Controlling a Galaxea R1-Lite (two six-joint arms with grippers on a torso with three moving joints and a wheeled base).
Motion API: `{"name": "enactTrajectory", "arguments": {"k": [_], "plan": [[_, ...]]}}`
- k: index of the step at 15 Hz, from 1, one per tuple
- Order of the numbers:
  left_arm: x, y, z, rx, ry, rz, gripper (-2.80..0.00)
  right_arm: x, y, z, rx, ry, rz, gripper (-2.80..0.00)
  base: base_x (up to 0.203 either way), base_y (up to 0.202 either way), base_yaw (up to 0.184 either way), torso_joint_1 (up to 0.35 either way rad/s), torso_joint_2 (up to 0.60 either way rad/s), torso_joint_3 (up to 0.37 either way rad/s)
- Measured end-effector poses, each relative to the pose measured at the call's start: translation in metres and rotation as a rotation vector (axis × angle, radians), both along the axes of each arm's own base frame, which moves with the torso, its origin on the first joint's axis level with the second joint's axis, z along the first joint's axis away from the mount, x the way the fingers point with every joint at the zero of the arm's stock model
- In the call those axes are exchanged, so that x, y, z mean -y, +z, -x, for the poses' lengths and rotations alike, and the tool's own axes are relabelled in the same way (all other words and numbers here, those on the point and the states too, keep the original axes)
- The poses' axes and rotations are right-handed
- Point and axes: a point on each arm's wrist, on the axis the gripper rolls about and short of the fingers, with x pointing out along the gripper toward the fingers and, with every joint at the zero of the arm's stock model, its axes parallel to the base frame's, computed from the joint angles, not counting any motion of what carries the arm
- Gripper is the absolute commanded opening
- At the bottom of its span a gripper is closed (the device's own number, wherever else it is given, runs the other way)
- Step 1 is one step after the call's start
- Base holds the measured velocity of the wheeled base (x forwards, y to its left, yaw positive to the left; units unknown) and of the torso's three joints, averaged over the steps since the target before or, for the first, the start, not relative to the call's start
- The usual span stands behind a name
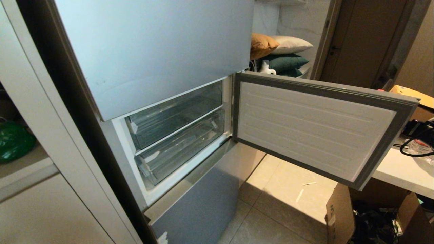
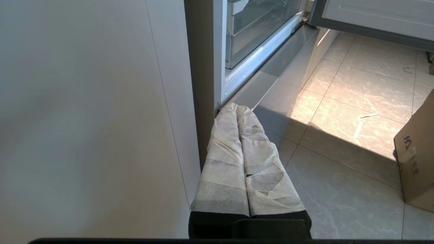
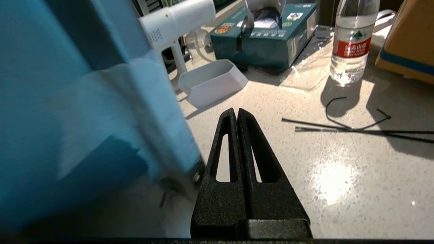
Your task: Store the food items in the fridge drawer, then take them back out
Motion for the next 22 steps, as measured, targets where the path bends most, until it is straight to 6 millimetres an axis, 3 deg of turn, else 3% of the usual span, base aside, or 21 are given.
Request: {"name": "enactTrajectory", "arguments": {"k": [4,10,15,22], "plan": [[0.000,0.000,0.000,0.000,0.000,0.000,-2.80,-0.014,-0.010,0.018,-0.064,0.003,-0.022,-2.80,0.000,0.000,0.000,0.000,0.00,0.000],[0.000,0.000,0.000,-0.001,0.000,0.000,-2.80,-0.059,0.000,0.089,-0.108,0.018,0.028,-2.80,0.000,0.000,0.000,0.000,0.00,0.000],[0.000,0.000,0.000,0.000,0.000,0.000,-2.80,-0.114,0.008,0.154,-0.108,0.110,0.127,-2.80,0.000,0.000,0.000,0.000,0.00,0.000],[0.000,0.000,0.000,0.000,0.000,0.000,-2.80,-0.201,0.016,0.196,-0.019,0.445,0.166,-2.80,0.000,0.000,0.000,0.000,0.00,0.000]]}}
